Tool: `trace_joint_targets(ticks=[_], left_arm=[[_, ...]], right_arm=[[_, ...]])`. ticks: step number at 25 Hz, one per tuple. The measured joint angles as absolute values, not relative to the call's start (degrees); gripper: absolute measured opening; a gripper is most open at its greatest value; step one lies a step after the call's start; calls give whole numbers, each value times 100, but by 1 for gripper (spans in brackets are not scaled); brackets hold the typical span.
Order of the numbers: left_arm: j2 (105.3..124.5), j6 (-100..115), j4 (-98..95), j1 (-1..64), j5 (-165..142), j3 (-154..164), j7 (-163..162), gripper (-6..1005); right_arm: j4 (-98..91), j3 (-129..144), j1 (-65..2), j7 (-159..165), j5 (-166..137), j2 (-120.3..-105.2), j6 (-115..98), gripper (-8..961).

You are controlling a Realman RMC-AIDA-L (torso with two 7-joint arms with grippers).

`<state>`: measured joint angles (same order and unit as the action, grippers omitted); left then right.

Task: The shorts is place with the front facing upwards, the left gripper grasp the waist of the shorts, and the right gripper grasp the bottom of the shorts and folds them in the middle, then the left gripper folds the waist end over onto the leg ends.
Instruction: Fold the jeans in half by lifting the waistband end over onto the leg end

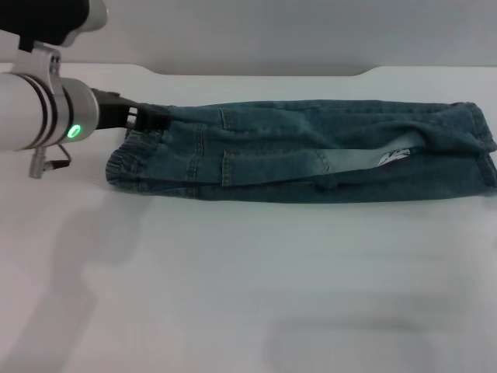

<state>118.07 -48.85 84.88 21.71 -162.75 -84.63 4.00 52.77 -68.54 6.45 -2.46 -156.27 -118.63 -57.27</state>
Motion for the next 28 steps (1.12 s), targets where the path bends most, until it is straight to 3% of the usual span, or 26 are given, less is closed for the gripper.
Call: trace_joint_targets(ticks=[4,15,28], left_arm=[[11795,-5909,8463,2476,-16281,-8785,429,834],[11794,-6640,7908,2919,-16287,-9080,468,831],[11795,-6761,7243,3364,-16261,-9081,482,828]], right_arm=[[5324,-6857,647,-246,-15627,-11867,-5703,284],[5364,-6965,297,-247,-15627,-11894,-4835,740],[5222,-6922,220,-289,-15642,-11891,-4823,738]])
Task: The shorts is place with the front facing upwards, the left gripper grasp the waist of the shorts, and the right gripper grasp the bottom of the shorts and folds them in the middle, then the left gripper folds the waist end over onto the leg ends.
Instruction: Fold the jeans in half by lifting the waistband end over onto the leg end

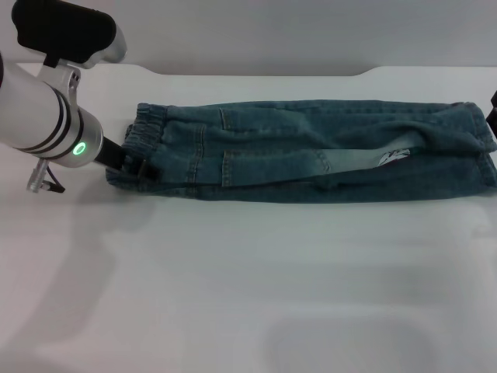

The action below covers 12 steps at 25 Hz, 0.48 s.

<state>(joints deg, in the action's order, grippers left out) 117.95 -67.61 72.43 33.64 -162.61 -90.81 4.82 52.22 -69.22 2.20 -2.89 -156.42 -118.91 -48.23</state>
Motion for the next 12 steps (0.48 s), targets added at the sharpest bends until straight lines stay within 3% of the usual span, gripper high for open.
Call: trace_joint_targets(ticks=[12], left_arm=[[11806,-6562,6909,3428,-16193,-9086,484,825]], right_arm=[[5253,-6917,247,-290,-15665,-11889,-4816,736]])
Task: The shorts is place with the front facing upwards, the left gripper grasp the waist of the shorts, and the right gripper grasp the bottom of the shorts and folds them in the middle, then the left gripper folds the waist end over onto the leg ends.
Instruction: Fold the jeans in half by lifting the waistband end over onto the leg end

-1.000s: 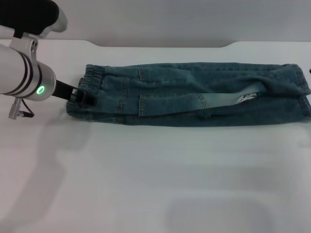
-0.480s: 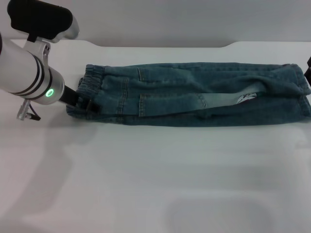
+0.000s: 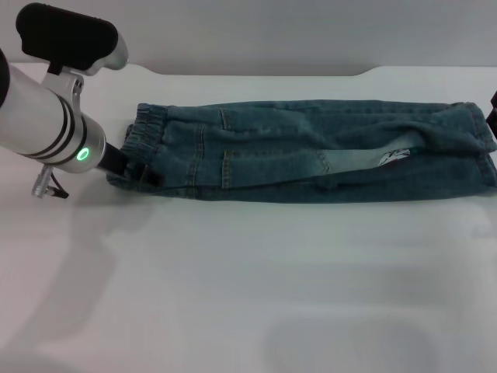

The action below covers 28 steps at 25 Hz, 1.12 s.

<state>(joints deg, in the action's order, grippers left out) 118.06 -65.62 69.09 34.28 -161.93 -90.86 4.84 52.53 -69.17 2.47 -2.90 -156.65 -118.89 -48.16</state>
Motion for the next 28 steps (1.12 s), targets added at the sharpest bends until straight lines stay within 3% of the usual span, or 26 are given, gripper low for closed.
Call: trace_joint_targets(ticks=[13,19,24,27,28], left_arm=[[11818,-6425,6909,3410,-15927,-9038,766,822],[11804,-6505,7289,3250,-15924,-9035,768,653],[11797,-6660,7870,3002,-15953,-9040,771,410],[11794,-6712,8244,2824,-15963,-9075,773,208],[11794,-6712,8244,2824,-15963,-9075,773,182]], right_arm=[[5351,-6934,281,-261,-15650,-11883,-4740,737],[5353,-6940,276,-255,-15643,-11897,-4571,736],[5431,-6905,259,-275,-15540,-11905,-4292,736],[5398,-6864,226,-288,-15386,-11906,-4274,673],[5382,-6857,201,-281,-15355,-11907,-4272,652]])
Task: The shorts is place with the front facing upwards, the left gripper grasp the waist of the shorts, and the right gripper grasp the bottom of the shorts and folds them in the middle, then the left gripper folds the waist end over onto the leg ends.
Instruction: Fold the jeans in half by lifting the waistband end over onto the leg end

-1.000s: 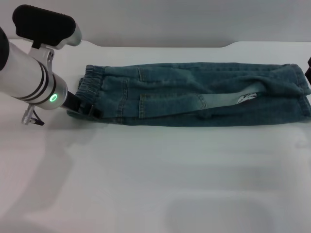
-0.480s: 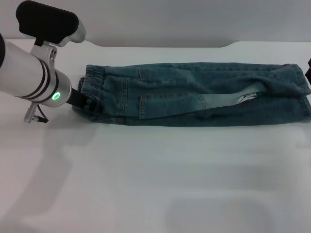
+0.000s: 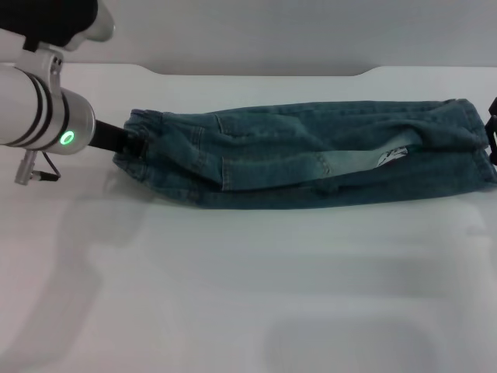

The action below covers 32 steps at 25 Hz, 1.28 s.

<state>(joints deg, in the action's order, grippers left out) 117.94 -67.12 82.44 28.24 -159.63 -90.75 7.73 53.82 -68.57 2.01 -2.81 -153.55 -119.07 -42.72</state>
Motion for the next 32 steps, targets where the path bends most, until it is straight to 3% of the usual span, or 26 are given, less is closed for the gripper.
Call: trace_joint_targets(ticks=[5,17,32], left_arm=[[11791,-6880,8763,2652,-16025,-9095,774,51],[11786,-7014,9094,2525,-16058,-9088,779,51],[11786,-7294,10266,2366,-16058,-9157,835,51]], right_arm=[[5390,-6770,169,-279,-15343,-11909,-4264,460],[5358,-6677,91,-256,-15343,-11908,-4253,-4],[4366,-6312,-1105,300,-15341,-11919,-3878,-1]])
